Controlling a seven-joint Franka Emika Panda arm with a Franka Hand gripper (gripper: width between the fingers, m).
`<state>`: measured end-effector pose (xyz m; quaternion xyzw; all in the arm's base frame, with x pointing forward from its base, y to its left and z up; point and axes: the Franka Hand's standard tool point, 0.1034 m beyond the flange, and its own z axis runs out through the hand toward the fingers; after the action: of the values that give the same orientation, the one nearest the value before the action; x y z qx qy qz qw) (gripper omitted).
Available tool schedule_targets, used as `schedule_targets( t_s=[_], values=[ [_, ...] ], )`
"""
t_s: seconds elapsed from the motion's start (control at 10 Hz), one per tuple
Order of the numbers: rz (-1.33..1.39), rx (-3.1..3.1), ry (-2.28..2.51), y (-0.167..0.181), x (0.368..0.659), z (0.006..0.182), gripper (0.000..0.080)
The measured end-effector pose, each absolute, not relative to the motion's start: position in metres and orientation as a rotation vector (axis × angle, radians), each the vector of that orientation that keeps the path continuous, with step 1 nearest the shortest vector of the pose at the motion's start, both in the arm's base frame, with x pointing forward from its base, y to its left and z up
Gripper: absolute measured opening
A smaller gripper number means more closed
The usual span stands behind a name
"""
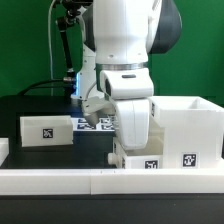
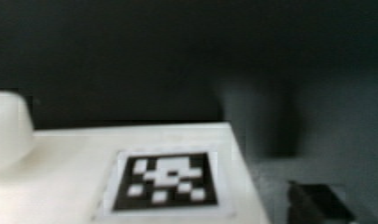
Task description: Assemble drawer
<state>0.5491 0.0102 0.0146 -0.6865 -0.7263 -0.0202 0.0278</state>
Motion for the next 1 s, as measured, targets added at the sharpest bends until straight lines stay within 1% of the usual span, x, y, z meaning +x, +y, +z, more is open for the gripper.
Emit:
schedule_targets(
  t_s=[0.1,0.2,0.3,0.5,0.6,0.8,0.9,1.0],
  values=[
    [-0.061,-2.121,-2.243,0.013,0.551,0.021,0.0569],
    [-0.056,-2.123,-2.244,0.013,0.553,0.029,0.0569],
    [-0.036,-2.124,-2.238,0.012,0.555,0.04,0.0633],
    [-0.003,-2.119,-2.238,-0.001,0.564,0.059,0.0644],
    [-0.015,-2.09,-2.278,-0.013,0.572,0.065,0.0649],
    [-0.005,-2.008,-2.327,-0.038,0.576,0.058,0.0649],
    [0.002,-1.979,-2.334,-0.044,0.586,0.053,0.0649],
    [-0.006,-1.976,-2.339,-0.042,0.594,0.05,0.0649]
  ],
)
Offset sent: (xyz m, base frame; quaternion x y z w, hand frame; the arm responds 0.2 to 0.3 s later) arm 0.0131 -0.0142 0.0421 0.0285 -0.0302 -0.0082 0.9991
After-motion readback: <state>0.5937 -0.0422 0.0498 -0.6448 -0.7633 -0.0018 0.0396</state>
